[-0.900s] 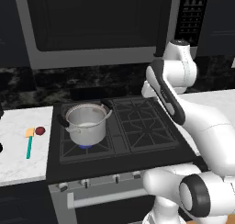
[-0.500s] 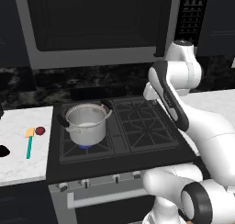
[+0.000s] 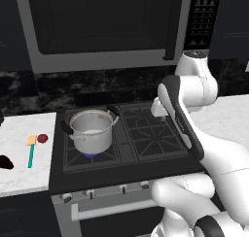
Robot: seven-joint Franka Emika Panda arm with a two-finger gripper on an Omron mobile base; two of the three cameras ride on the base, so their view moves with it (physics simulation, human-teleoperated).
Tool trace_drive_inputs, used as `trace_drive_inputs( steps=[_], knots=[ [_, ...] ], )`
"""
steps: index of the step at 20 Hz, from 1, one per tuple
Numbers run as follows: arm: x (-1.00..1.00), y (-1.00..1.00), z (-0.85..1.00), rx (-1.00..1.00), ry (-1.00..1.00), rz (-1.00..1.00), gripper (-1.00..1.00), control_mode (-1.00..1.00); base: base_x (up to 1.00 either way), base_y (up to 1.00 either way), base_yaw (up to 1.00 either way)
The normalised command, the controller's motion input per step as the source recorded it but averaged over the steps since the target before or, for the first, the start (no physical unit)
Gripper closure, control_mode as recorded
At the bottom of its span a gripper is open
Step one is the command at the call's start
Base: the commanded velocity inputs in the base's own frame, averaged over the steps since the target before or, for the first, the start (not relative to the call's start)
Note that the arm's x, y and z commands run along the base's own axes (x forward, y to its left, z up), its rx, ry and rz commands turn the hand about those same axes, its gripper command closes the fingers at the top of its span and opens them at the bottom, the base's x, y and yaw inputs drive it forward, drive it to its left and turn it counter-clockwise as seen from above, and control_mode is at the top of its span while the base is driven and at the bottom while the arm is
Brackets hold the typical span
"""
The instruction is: Put the avocado and tomato in the pot. Retrieve the spatula and lightly stir the vegetables in the pot.
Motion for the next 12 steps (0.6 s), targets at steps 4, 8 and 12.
trace_drive_inputs(
  steps=[4,8,12],
  knots=[
    [0.0,0.2,-0.22,0.0,0.0,0.0,-1.0,-1.0,0.0,0.0,0.0],
    [-0.1,0.09,-0.19,0.0,0.0,0.0,-1.0,-1.0,0.0,0.0,0.0],
    [-0.14,0.05,-0.13,0.0,0.0,0.0,-1.0,-1.0,0.0,0.0,0.0]
  ],
)
